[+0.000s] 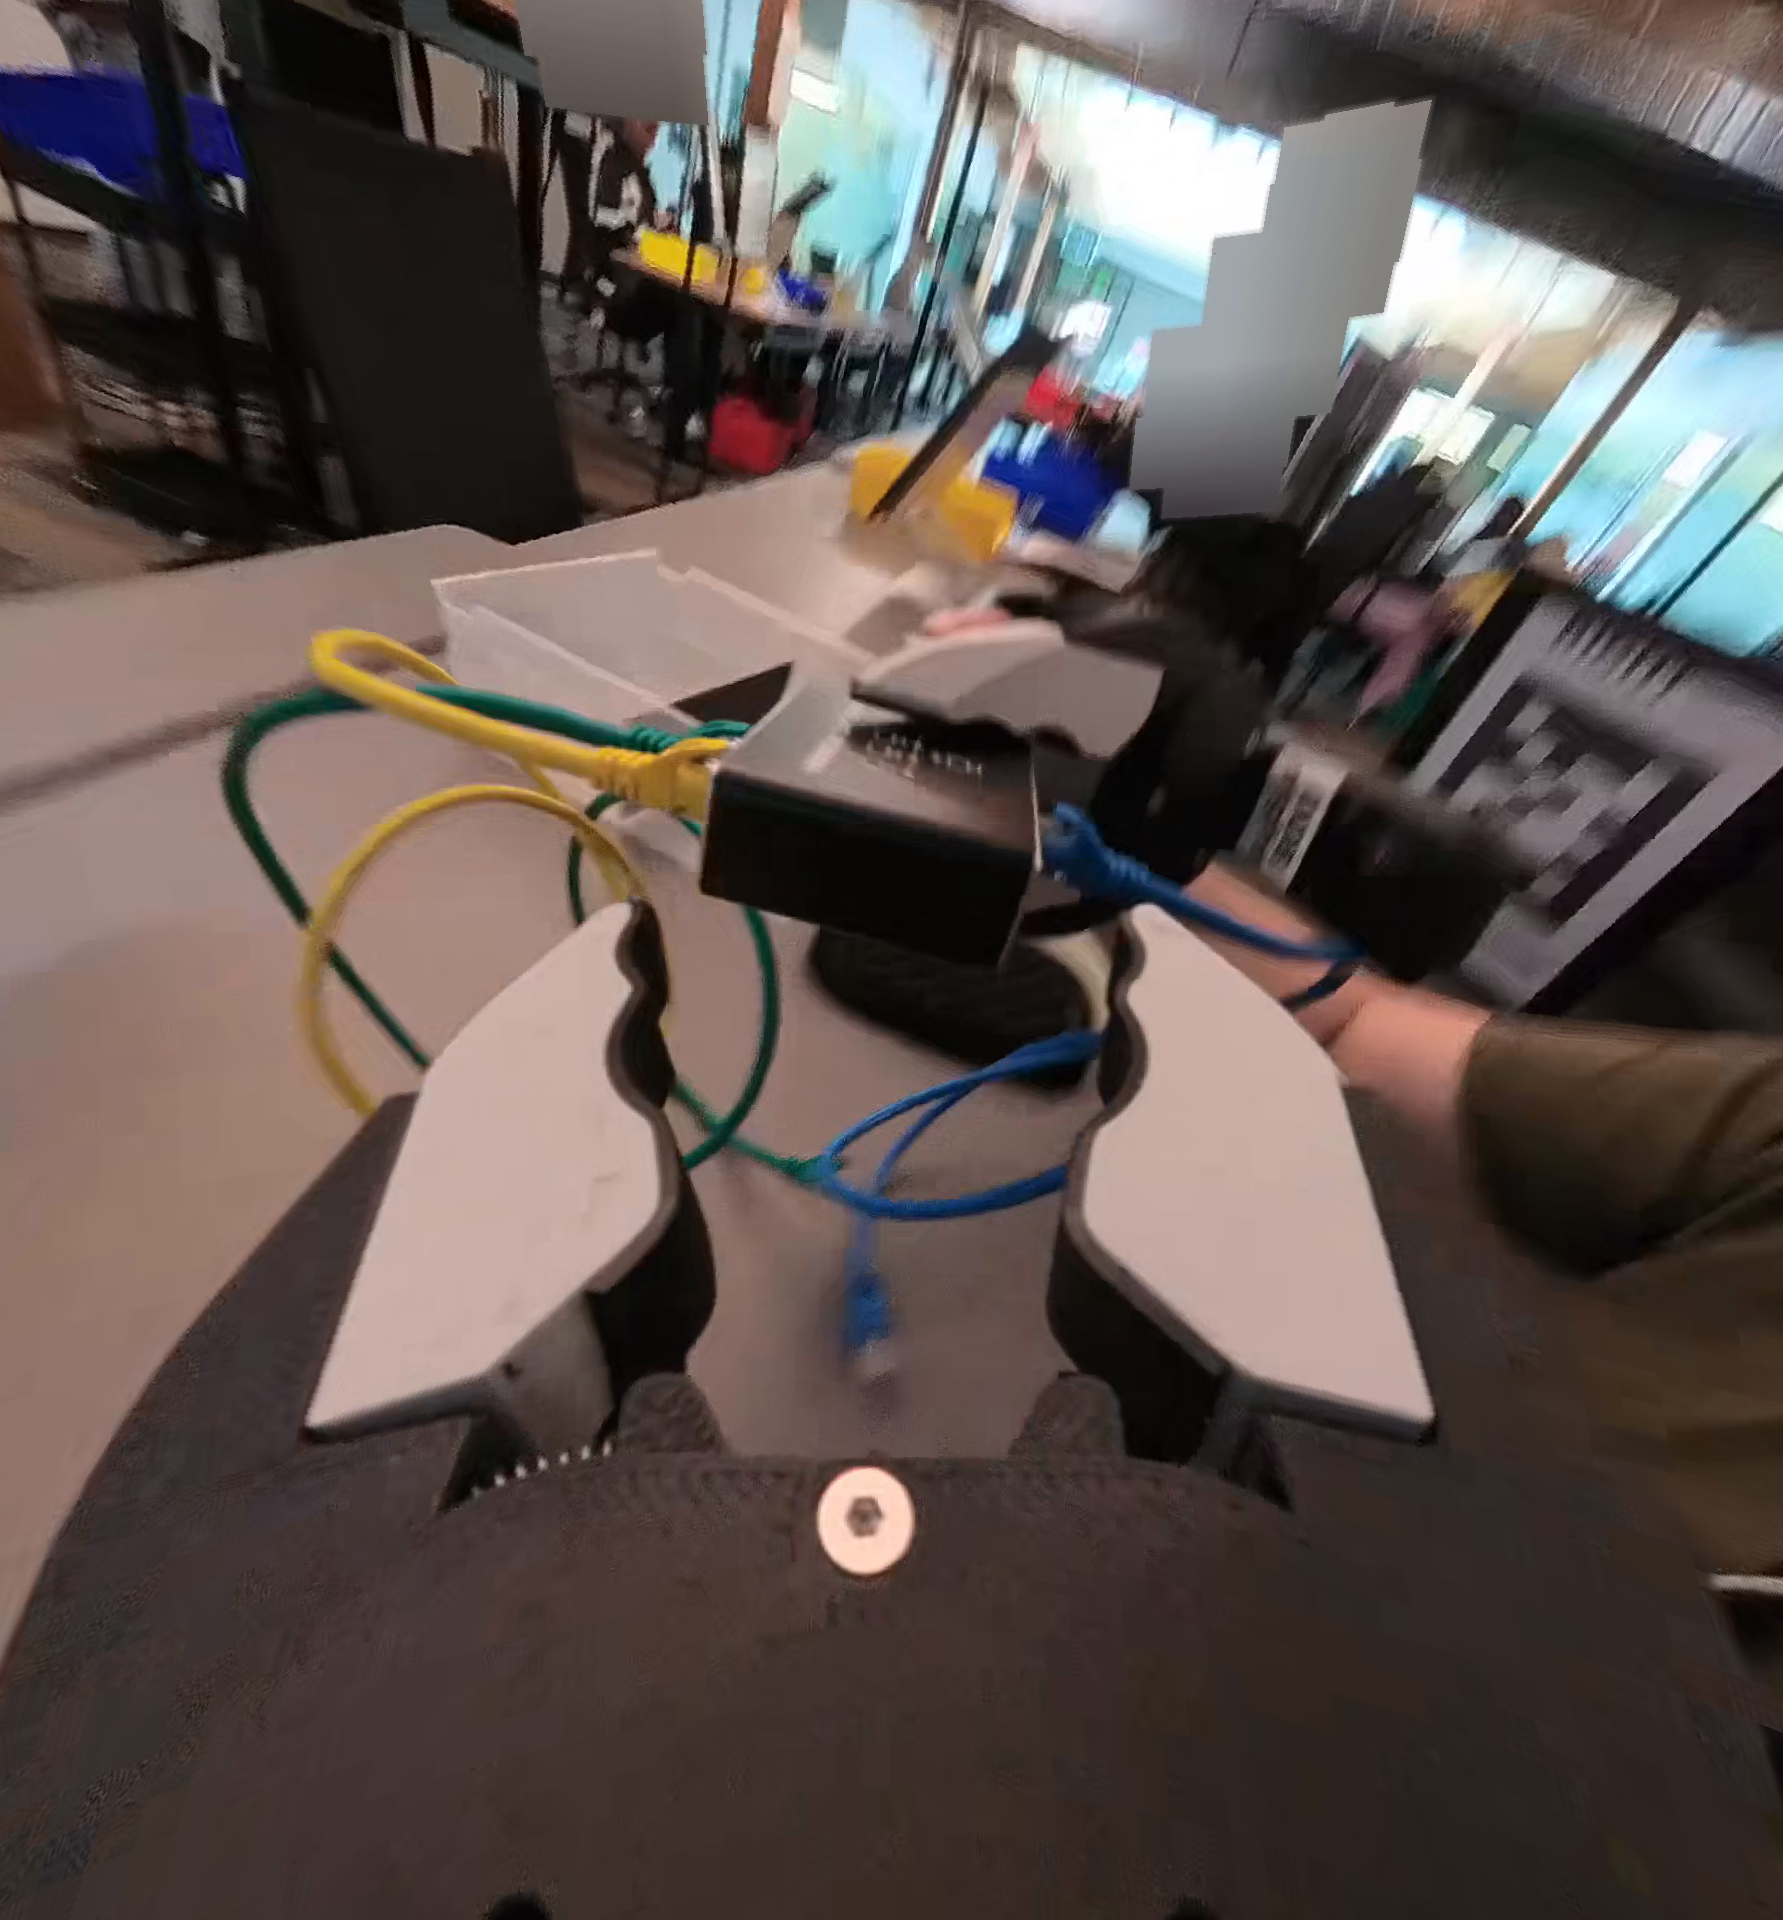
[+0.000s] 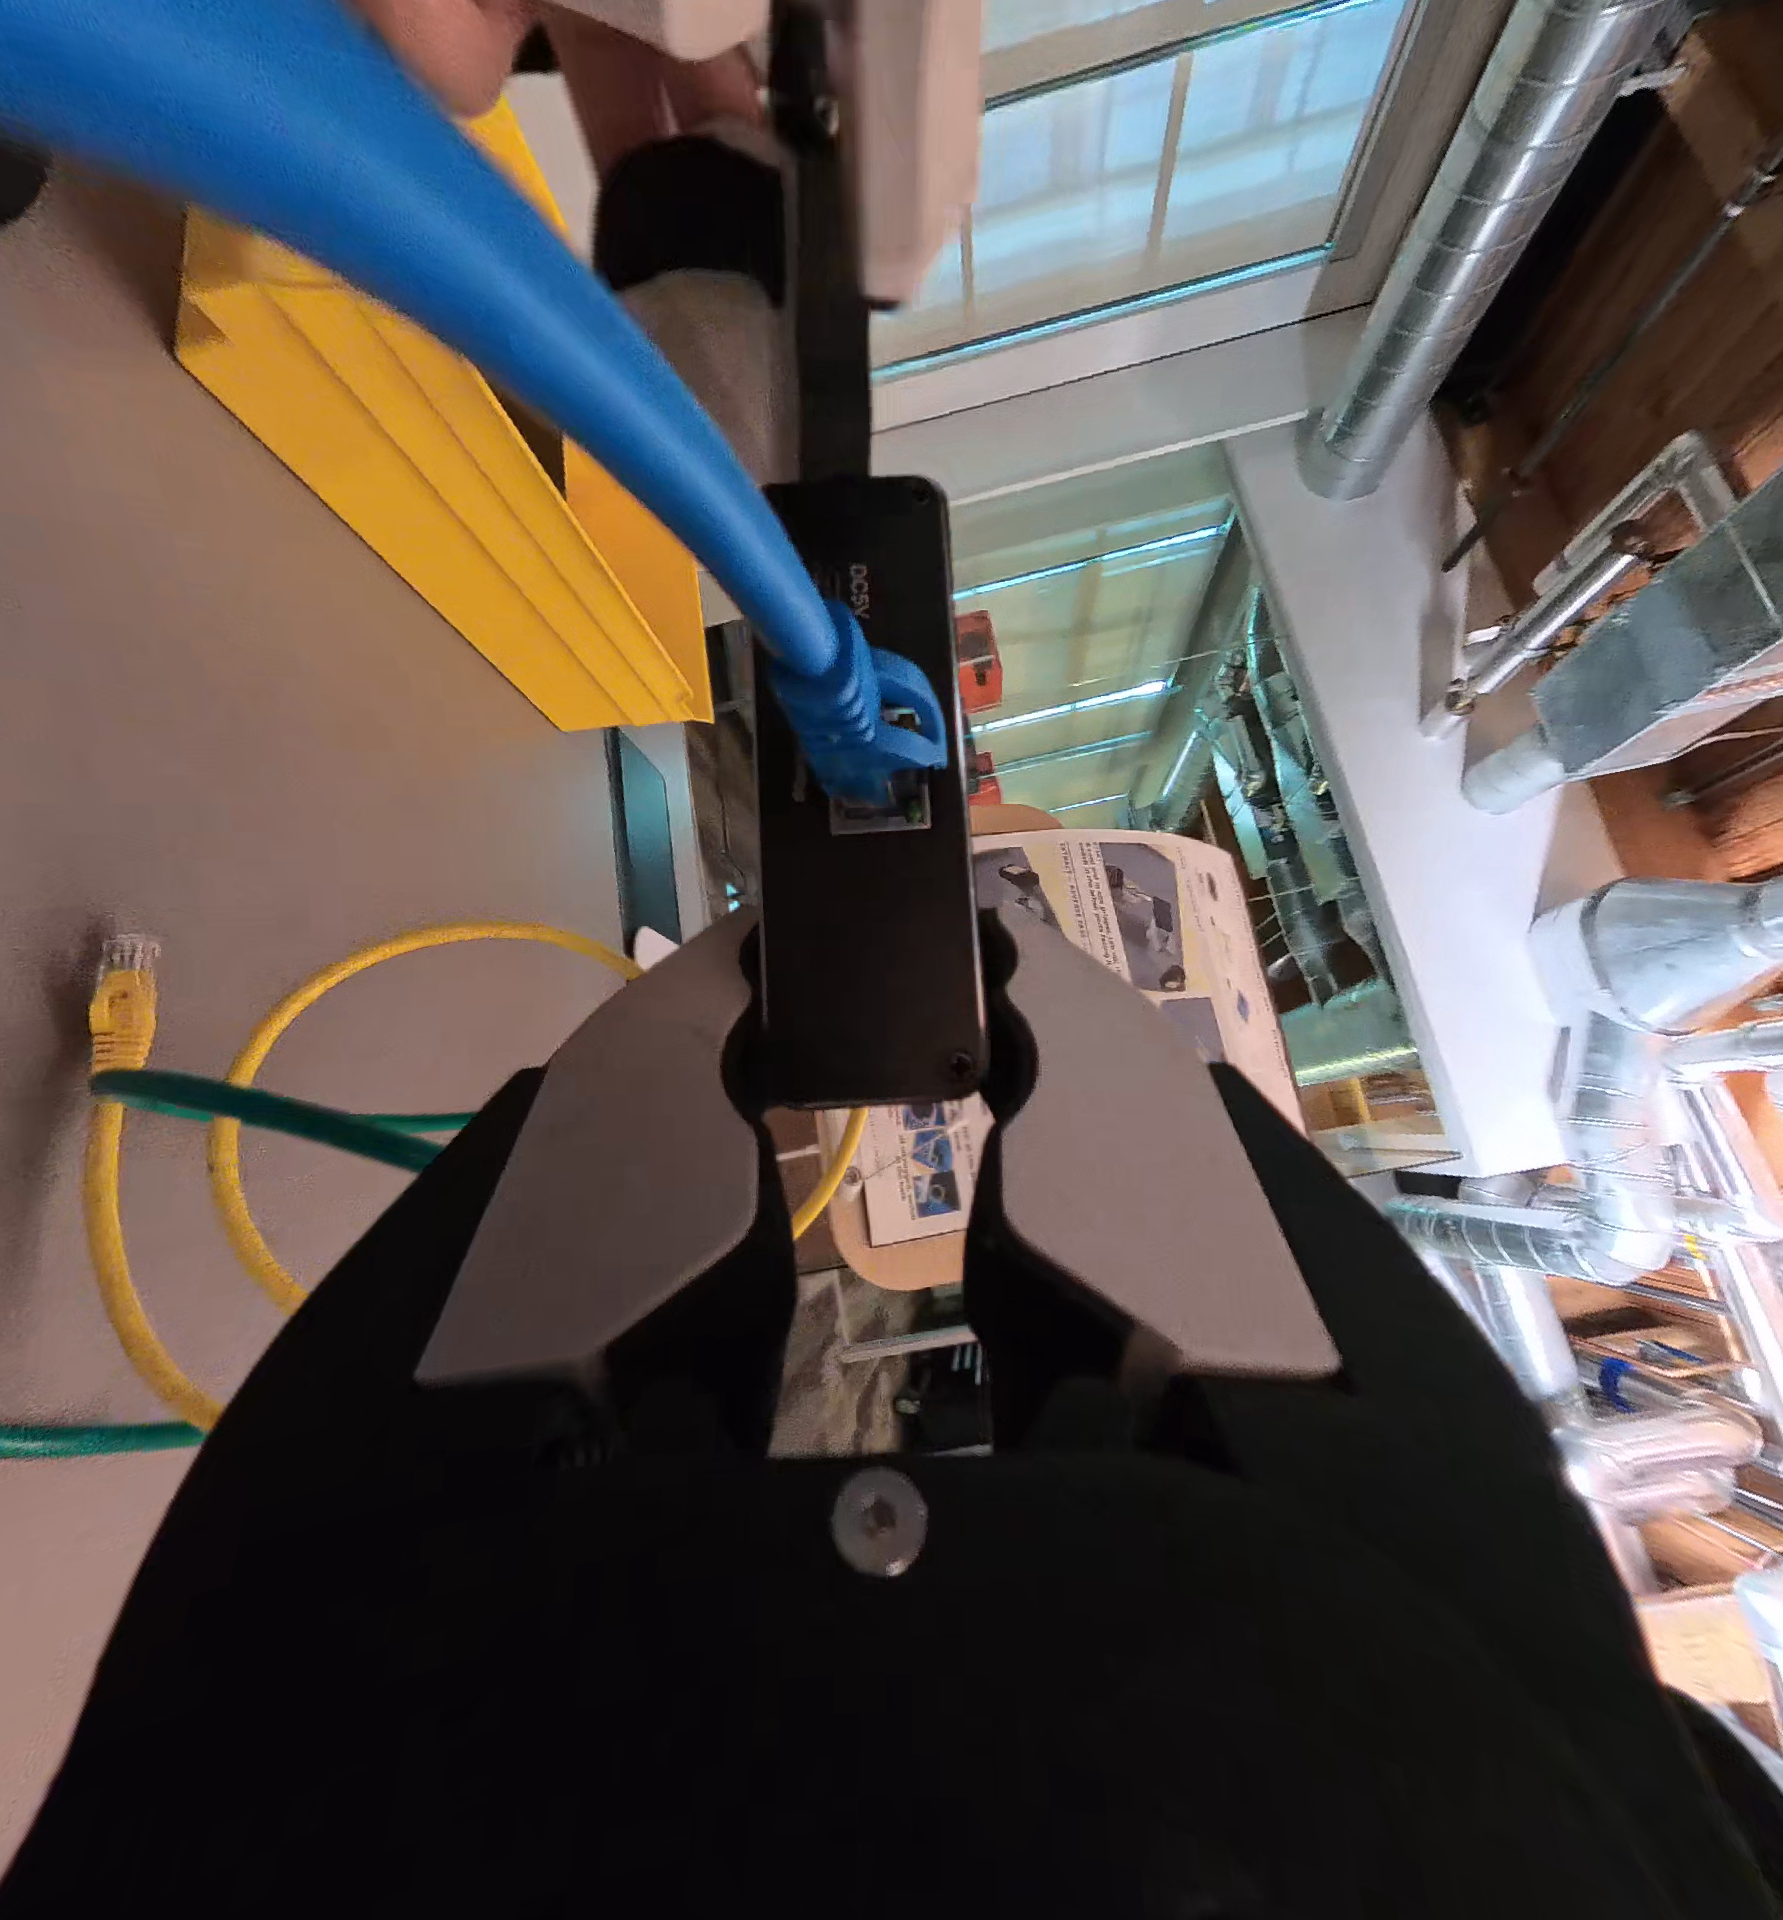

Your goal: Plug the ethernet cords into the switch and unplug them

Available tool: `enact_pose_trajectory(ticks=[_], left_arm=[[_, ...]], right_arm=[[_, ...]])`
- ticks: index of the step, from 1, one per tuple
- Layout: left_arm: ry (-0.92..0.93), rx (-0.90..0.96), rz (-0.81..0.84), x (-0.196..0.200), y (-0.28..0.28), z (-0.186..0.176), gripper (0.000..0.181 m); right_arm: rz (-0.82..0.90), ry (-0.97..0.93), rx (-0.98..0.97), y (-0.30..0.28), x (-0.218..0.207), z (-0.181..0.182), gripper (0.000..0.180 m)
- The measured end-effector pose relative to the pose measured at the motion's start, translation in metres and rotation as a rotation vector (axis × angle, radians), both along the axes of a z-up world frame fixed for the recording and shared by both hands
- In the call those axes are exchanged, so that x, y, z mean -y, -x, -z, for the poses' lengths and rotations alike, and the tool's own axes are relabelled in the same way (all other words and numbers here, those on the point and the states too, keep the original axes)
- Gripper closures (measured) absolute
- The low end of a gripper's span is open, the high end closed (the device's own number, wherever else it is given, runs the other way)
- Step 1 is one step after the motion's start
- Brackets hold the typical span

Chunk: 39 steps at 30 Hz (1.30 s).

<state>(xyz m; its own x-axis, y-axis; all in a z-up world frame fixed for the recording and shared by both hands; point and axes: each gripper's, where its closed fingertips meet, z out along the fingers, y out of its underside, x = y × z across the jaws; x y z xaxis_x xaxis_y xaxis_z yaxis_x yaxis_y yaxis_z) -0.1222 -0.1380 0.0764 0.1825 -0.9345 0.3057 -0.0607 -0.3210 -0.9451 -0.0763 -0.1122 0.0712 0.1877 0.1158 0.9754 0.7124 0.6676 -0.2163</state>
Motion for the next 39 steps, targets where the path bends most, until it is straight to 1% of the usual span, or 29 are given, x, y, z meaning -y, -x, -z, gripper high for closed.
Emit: enact_pose_trajectory(ticks=[1,3,5,8,9,12,14,16,21,26,29,31,32,34,37,39], left_arm=[[0.09,0.063,0.005,-0.007,0.001,0.001,0.102],[0.243,0.113,0.017,-0.022,0.0,0.008,0.102],[0.389,0.136,0.057,-0.03,-0.009,0.016,0.101],[0.546,0.144,0.119,-0.03,-0.026,0.024,0.102],[0.591,0.157,0.139,-0.03,-0.032,0.026,0.105],[0.725,0.173,0.213,-0.029,-0.046,0.035,0.12],[0.749,0.156,0.201,-0.034,-0.051,0.043,0.132],[0.746,0.141,0.197,-0.038,-0.053,0.048,0.133],[0.789,0.178,0.183,-0.049,-0.056,0.053,0.137],[0.786,0.151,0.181,-0.056,-0.061,0.067,0.137],[0.856,0.174,0.199,-0.061,-0.063,0.074,0.141],[0.907,0.227,0.209,-0.064,-0.064,0.075,0.142],[0.929,0.258,0.208,-0.066,-0.064,0.075,0.143],[0.955,0.32,0.199,-0.072,-0.061,0.072,0.143],[0.964,0.378,0.18,-0.08,-0.055,0.069,0.144],[0.967,0.399,0.173,-0.082,-0.053,0.068,0.144]], right_arm=[[0.0,-0.014,0.005,0.001,-0.002,0.002,0.143],[-0.005,-0.044,0.019,0.004,-0.006,0.006,0.143],[-0.011,-0.06,0.036,0.006,-0.01,0.012,0.143],[-0.017,-0.099,0.051,0.008,-0.018,0.019,0.144],[-0.019,-0.12,0.056,0.008,-0.02,0.021,0.144],[-0.022,-0.178,0.079,0.006,-0.027,0.028,0.144],[-0.008,-0.176,0.086,0.004,-0.033,0.034,0.144],[0.004,-0.189,0.088,0.001,-0.038,0.037,0.144],[0.035,-0.231,0.107,-0.002,-0.046,0.043,0.144],[0.061,-0.251,0.151,-0.004,-0.052,0.053,0.144],[0.063,-0.238,0.166,-0.008,-0.058,0.06,0.143],[0.061,-0.247,0.15,-0.01,-0.06,0.059,0.142],[0.065,-0.237,0.133,-0.012,-0.063,0.058,0.139],[0.114,-0.202,0.107,-0.019,-0.072,0.055,0.136],[0.241,-0.16,0.064,-0.045,-0.087,0.045,0.133],[0.298,-0.069,-0.015,-0.064,-0.09,0.038,0.132]])
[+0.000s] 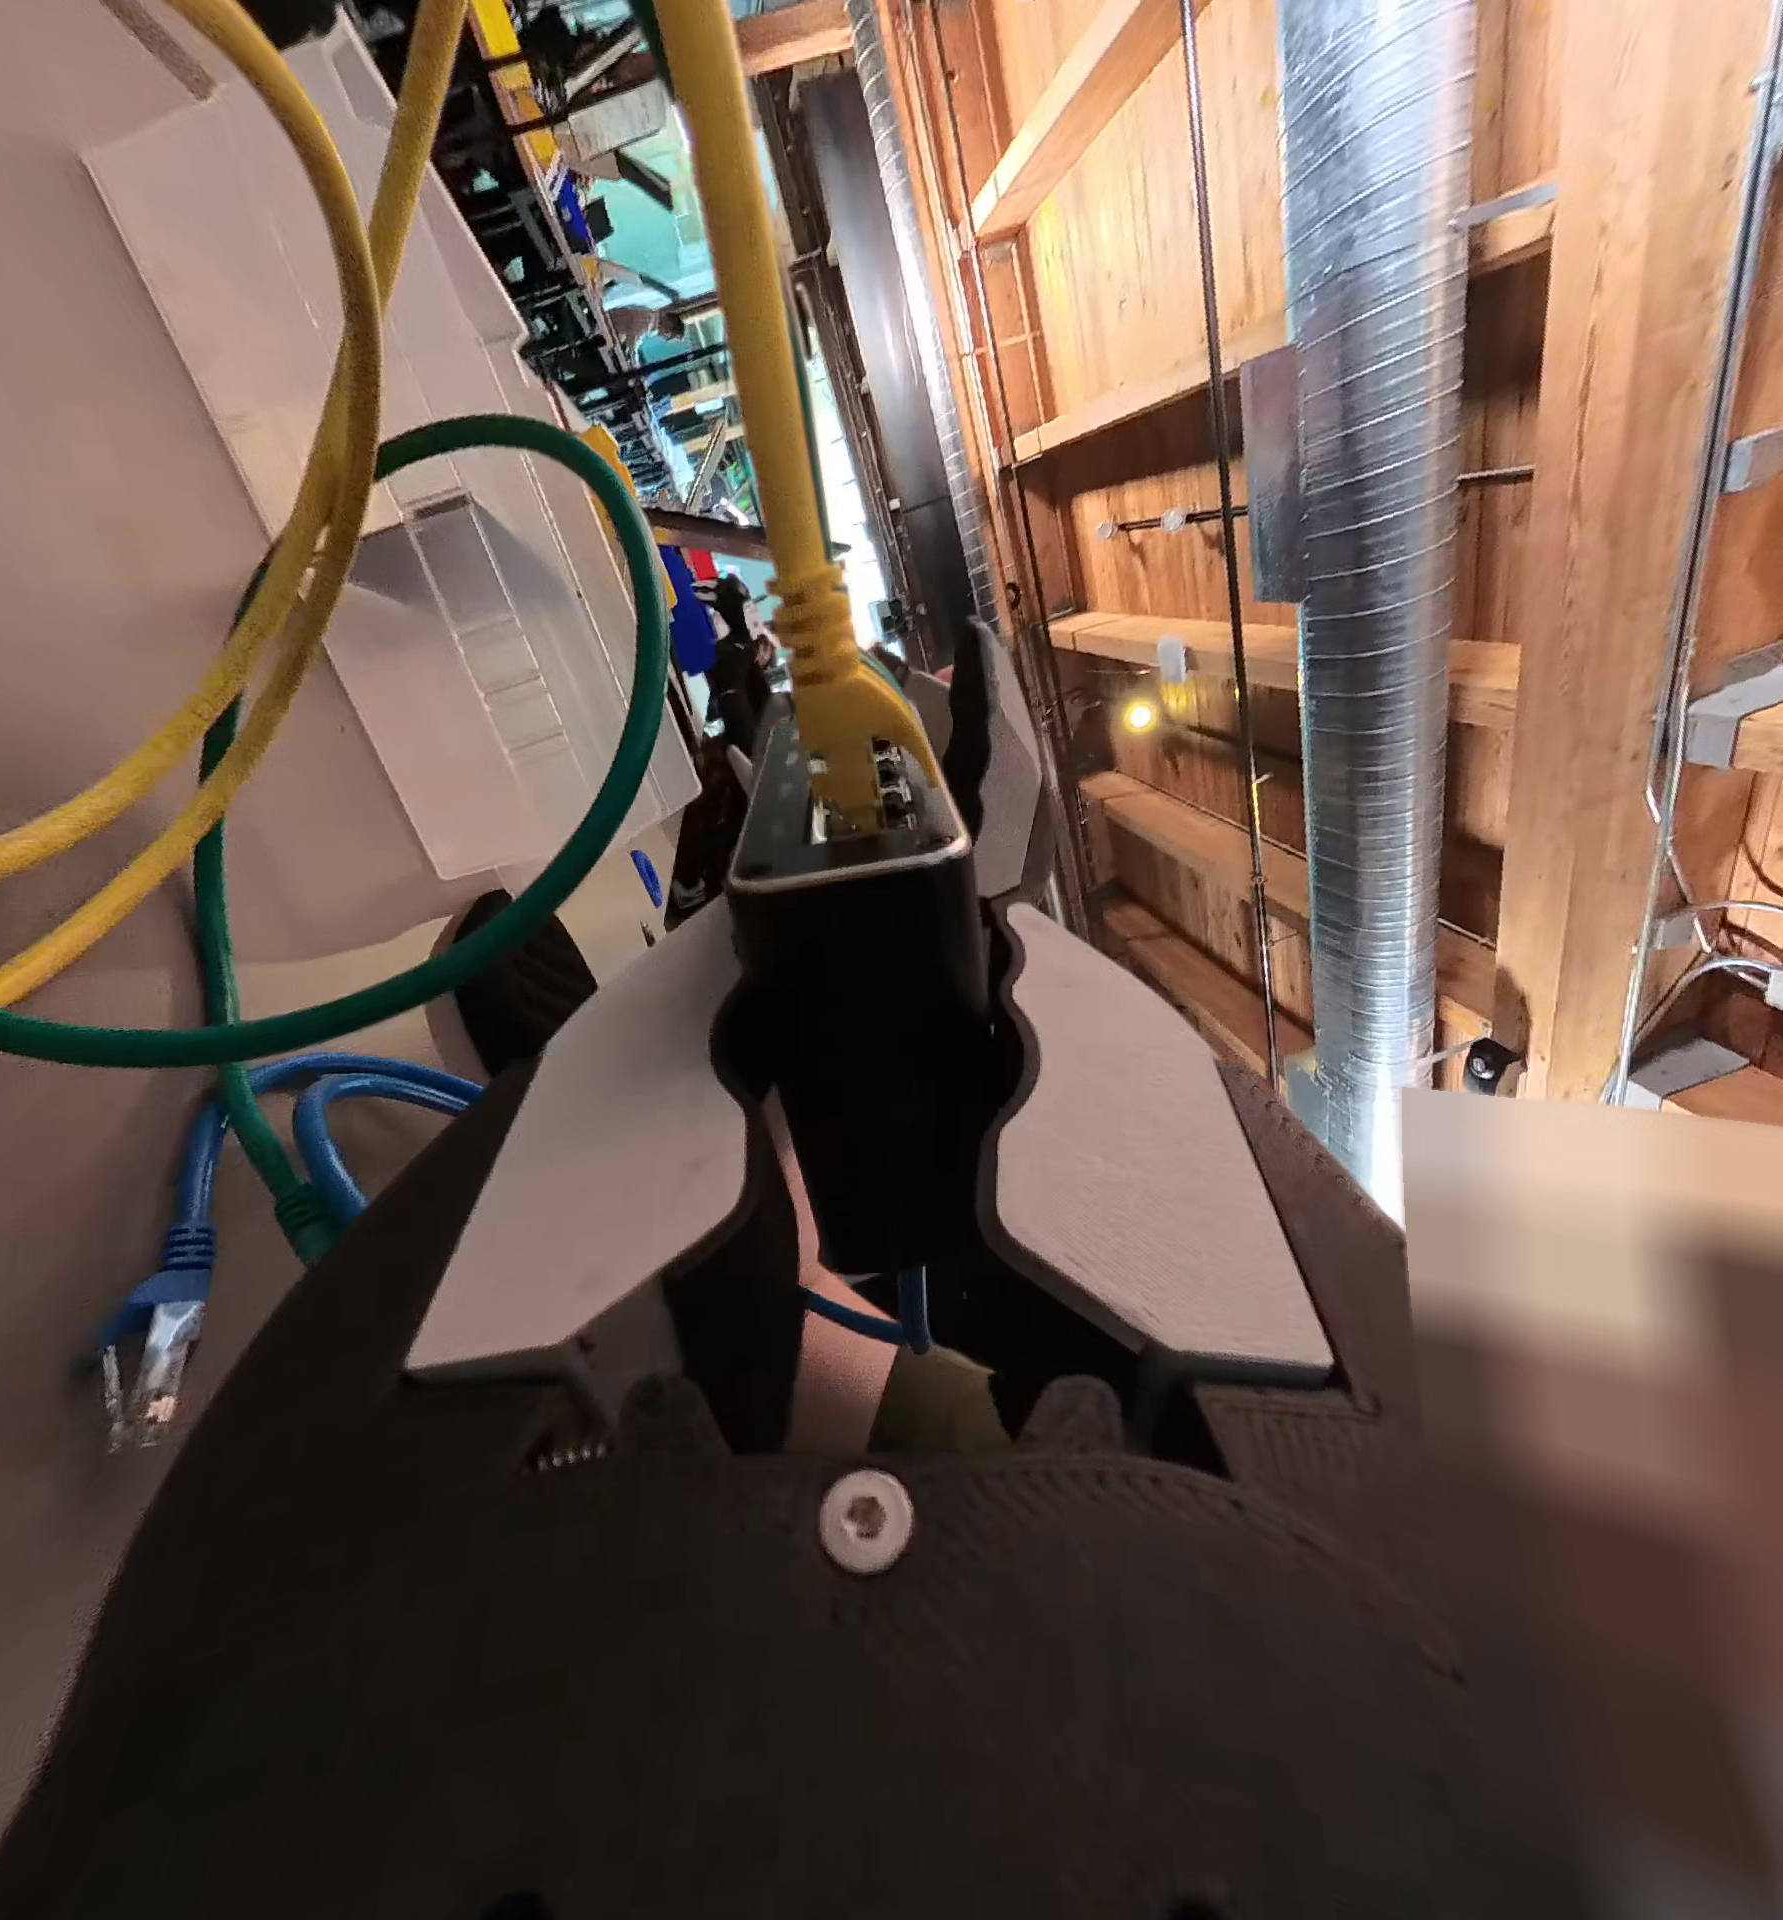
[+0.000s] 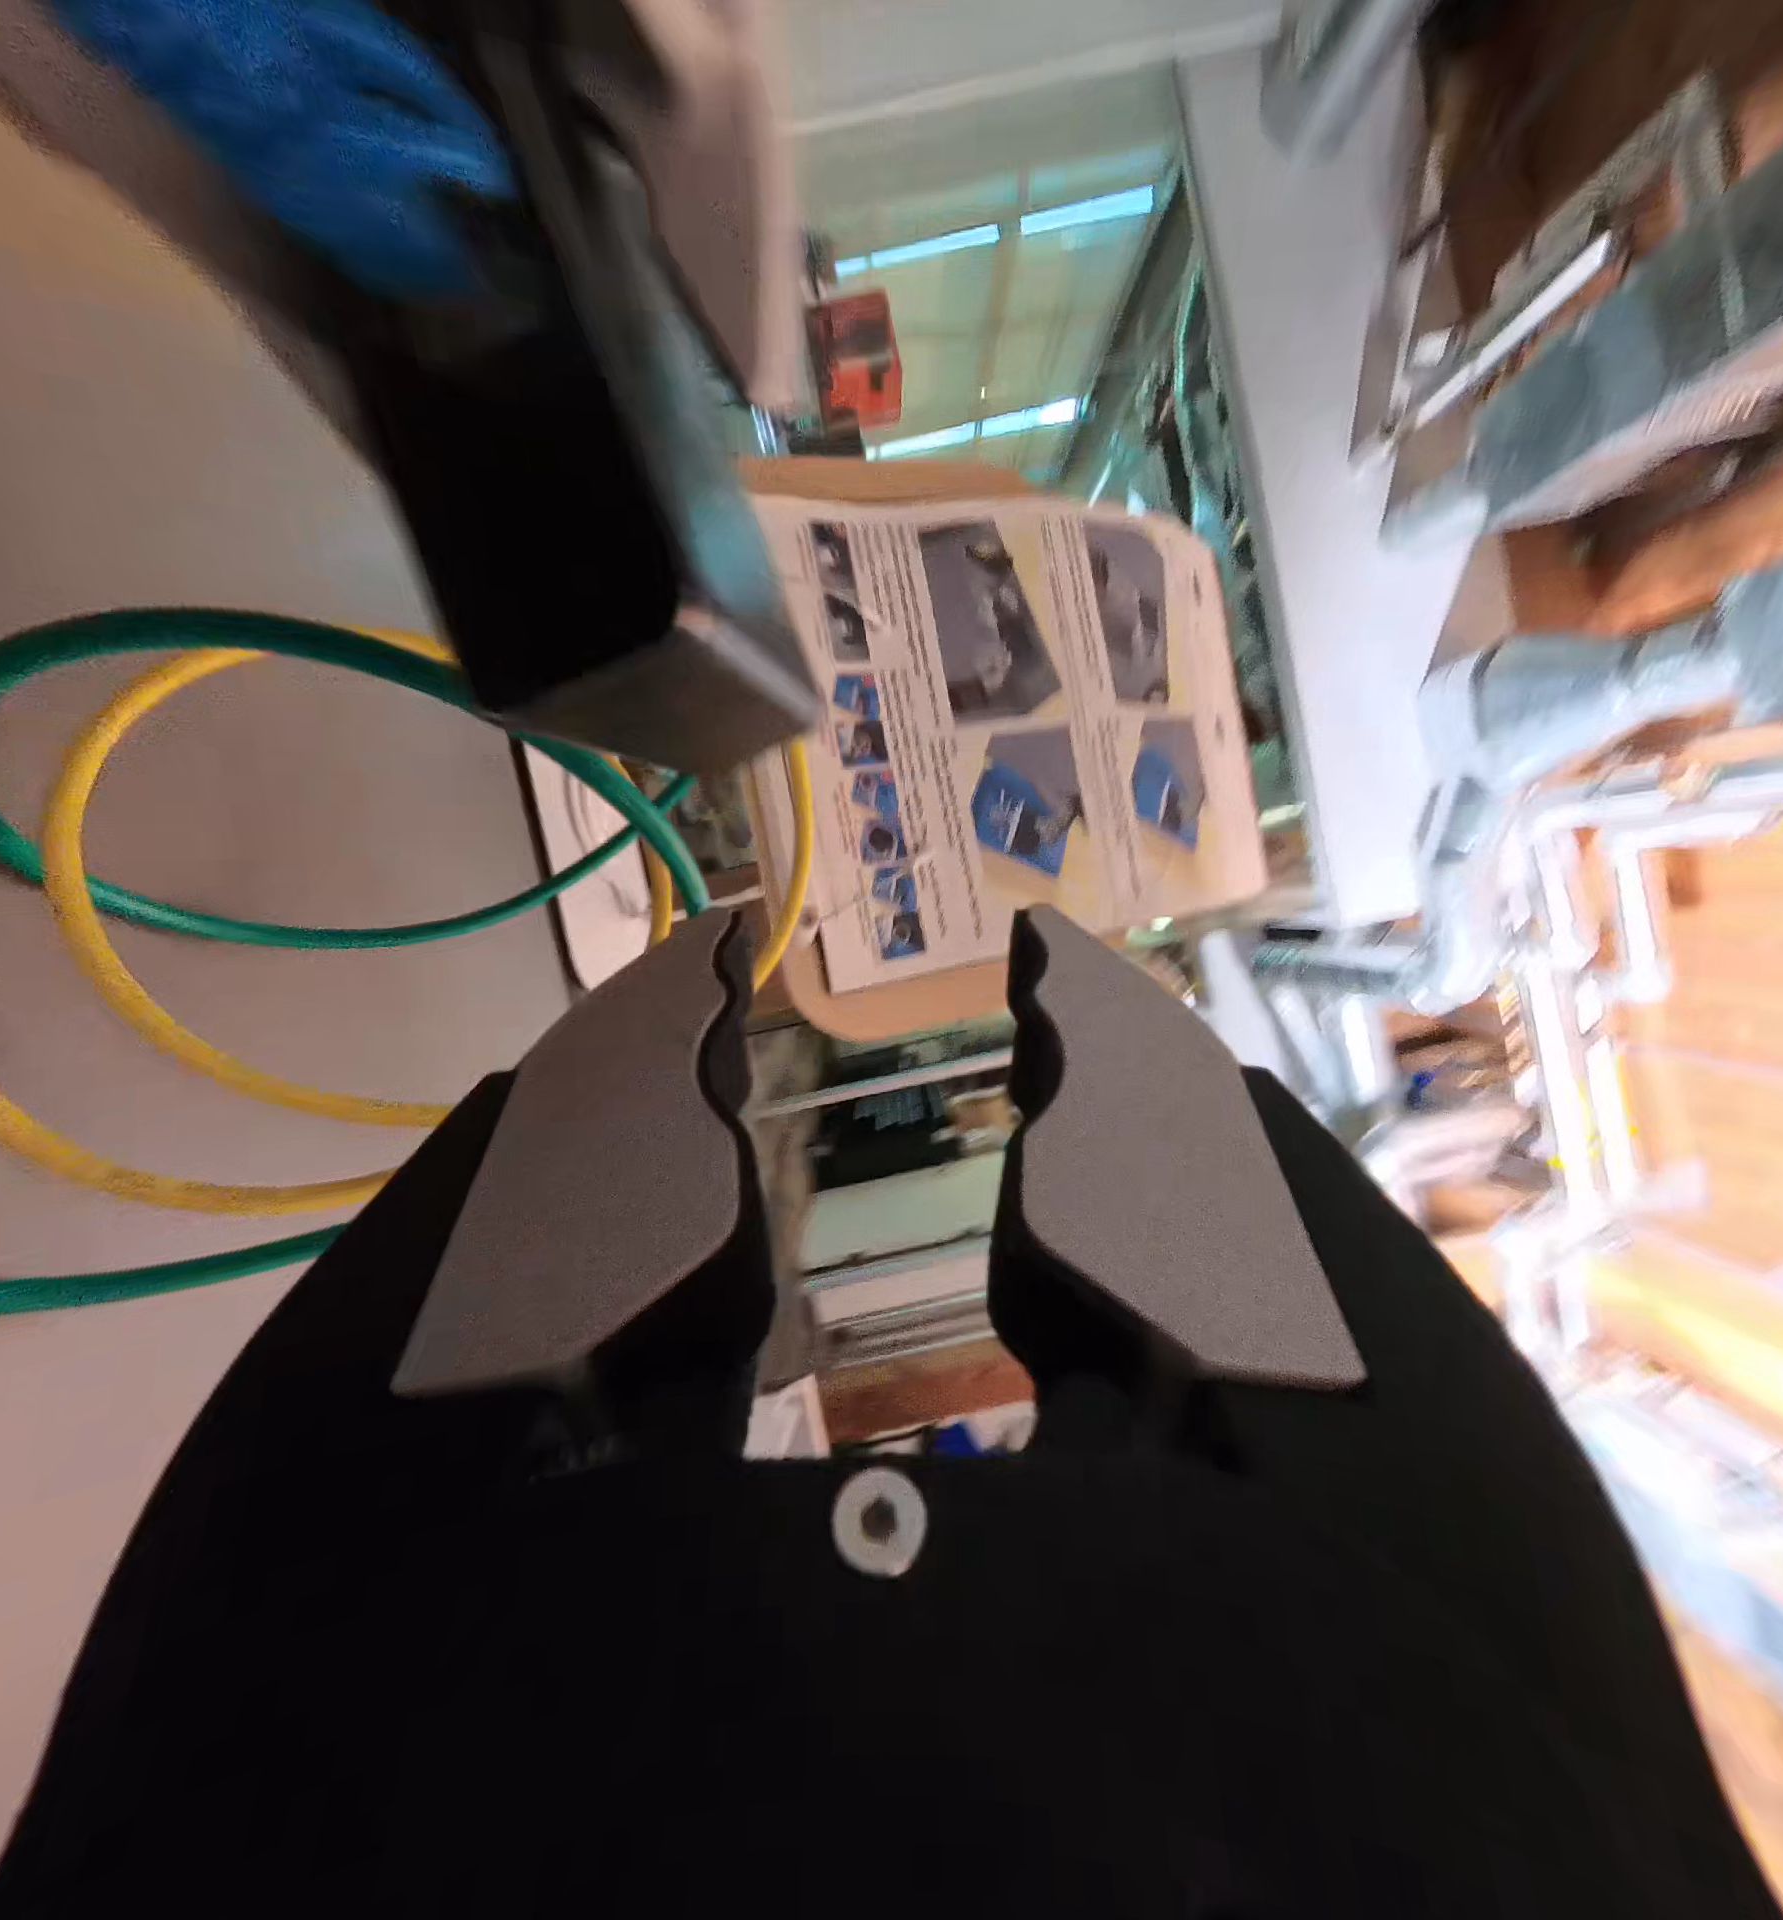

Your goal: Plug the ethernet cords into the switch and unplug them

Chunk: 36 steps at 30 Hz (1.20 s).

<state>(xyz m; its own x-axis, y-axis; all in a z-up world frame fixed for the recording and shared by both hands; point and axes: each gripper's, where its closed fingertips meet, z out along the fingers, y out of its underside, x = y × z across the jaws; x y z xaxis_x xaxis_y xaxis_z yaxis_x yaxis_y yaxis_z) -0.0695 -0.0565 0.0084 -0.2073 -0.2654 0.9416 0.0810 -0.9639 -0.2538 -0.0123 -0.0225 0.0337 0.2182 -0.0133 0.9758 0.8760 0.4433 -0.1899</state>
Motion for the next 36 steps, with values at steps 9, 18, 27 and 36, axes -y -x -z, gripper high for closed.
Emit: enact_pose_trajectory(ticks=[9,18,27,36], left_arm=[[-0.006,0.045,-0.117,-0.015,-0.003,-0.011,0.144],[-0.119,0.068,-0.182,-0.014,-0.023,-0.04,0.144],[-0.212,0.101,-0.193,-0.005,-0.016,-0.06,0.144],[-0.398,0.078,-0.126,0.019,-0.023,-0.075,0.144]], right_arm=[[-0.189,0.625,-0.912,0.034,0.134,-0.058,0.132],[0.052,0.339,-1.081,0.037,0.089,-0.013,0.137],[0.024,0.293,-1.1,0.04,0.072,-0.011,0.161],[-0.038,0.159,-1.039,0.036,0.085,-0.023,0.169]])
